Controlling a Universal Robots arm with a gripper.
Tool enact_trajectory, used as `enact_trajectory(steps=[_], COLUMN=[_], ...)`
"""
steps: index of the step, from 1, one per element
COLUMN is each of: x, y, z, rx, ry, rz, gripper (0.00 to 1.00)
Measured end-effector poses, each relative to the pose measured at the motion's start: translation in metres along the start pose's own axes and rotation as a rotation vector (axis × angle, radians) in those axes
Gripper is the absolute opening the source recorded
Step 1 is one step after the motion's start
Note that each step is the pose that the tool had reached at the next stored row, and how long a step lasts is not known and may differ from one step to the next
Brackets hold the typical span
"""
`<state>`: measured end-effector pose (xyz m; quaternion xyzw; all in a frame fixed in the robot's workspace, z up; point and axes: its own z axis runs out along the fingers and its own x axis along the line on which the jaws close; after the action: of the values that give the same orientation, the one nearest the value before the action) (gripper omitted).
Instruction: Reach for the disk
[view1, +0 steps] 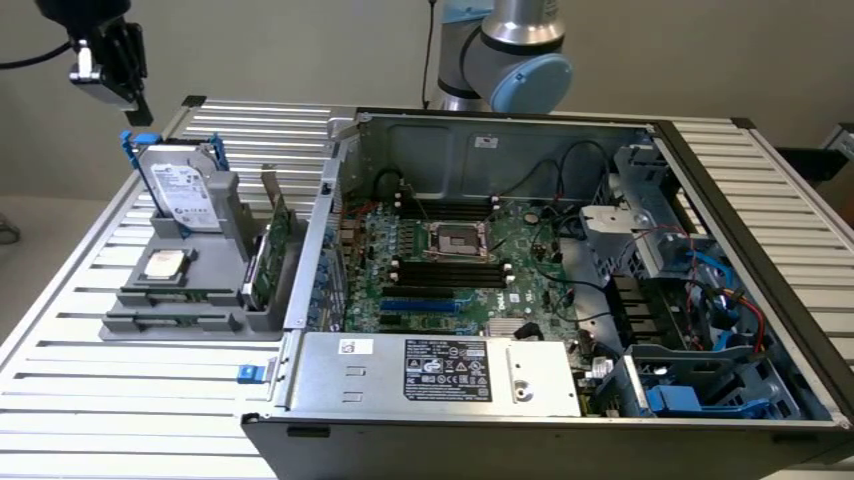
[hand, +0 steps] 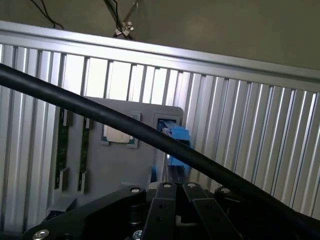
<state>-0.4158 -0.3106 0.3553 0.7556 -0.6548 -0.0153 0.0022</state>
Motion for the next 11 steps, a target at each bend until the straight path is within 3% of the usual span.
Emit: enact_trajectory(steps=[5, 9, 11], x=[-0.0007, -0.0011, -0.0012], y=[0.0026, 0.0055, 0.0064], z=[0.0000, 0.0002, 0.0006], rx=[0.0040, 0.0062, 0.0077], ry=[0.0032, 0.0038, 0.0042], rz=[-0.021, -0.029, -0.035], gripper=[0.12, 0.24, 0.36])
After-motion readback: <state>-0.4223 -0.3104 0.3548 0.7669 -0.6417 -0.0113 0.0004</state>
